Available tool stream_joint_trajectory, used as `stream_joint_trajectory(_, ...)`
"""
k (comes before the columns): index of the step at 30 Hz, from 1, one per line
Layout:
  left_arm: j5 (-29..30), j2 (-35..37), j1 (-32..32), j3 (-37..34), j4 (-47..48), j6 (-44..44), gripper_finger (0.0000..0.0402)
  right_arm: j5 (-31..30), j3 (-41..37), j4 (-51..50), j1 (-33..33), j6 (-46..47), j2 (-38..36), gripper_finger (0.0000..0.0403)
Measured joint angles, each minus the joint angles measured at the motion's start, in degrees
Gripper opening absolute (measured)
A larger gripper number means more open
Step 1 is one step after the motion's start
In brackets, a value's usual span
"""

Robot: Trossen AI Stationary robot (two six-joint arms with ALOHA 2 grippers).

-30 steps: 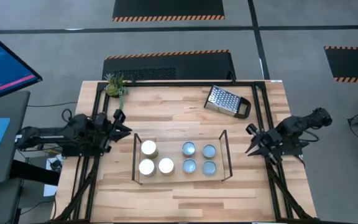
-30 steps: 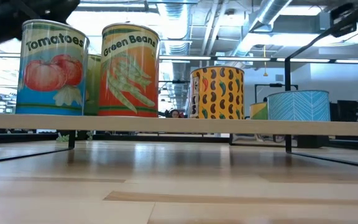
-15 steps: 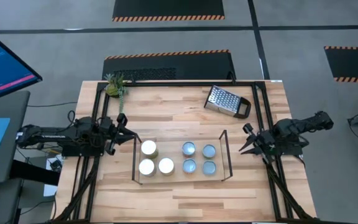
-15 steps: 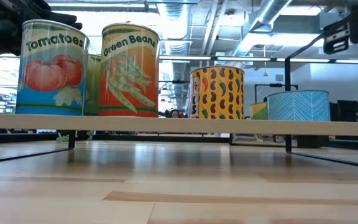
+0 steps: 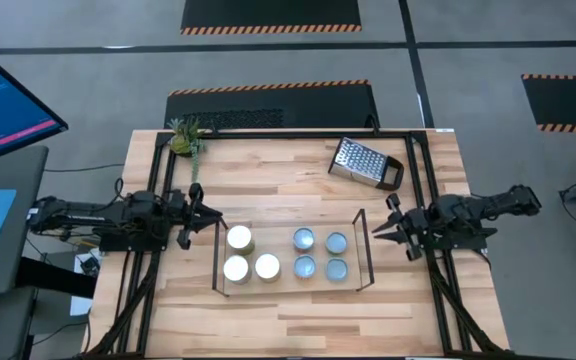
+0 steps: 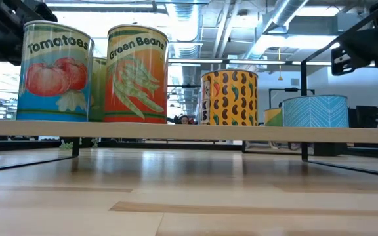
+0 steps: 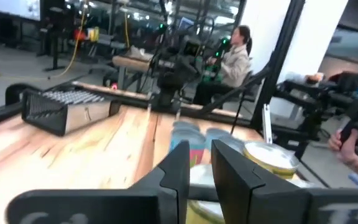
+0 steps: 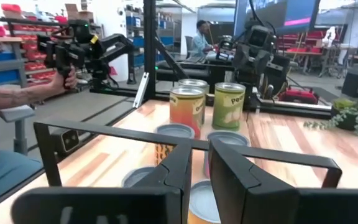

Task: Pick and place cans onto a shelf
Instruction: Adjust the shelf

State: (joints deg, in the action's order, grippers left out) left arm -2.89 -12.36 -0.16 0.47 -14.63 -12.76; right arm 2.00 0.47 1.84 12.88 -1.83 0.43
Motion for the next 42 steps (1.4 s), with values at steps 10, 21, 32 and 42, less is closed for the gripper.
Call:
stream_joint_trajectory(10, -0.7, 0.1, -1.5, -0.1, 1.2, 2.5, 0.0057, -0.5, 0.0, -0.3, -0.3, 3.6, 1.0, 0.0082)
stream_joint_trajectory(21, -0.8, 0.1, -1.5, -0.1, 1.2, -1.0, 0.0057, -0.5, -0.1, -0.3, -0.3, 5.3, 1.0, 0.0082)
stream_joint_trajectory(32, -0.8, 0.1, -1.5, -0.1, 1.2, 0.1, 0.0057, -0.5, -0.1, -0.1, -0.3, 5.3, 1.0, 0.0082)
stream_joint_trajectory(42, -0.8, 0.0, -1.5, -0.1, 1.2, -0.1, 0.0057, -0.5, -0.2, 0.0, -0.3, 5.4, 1.0, 0.0082)
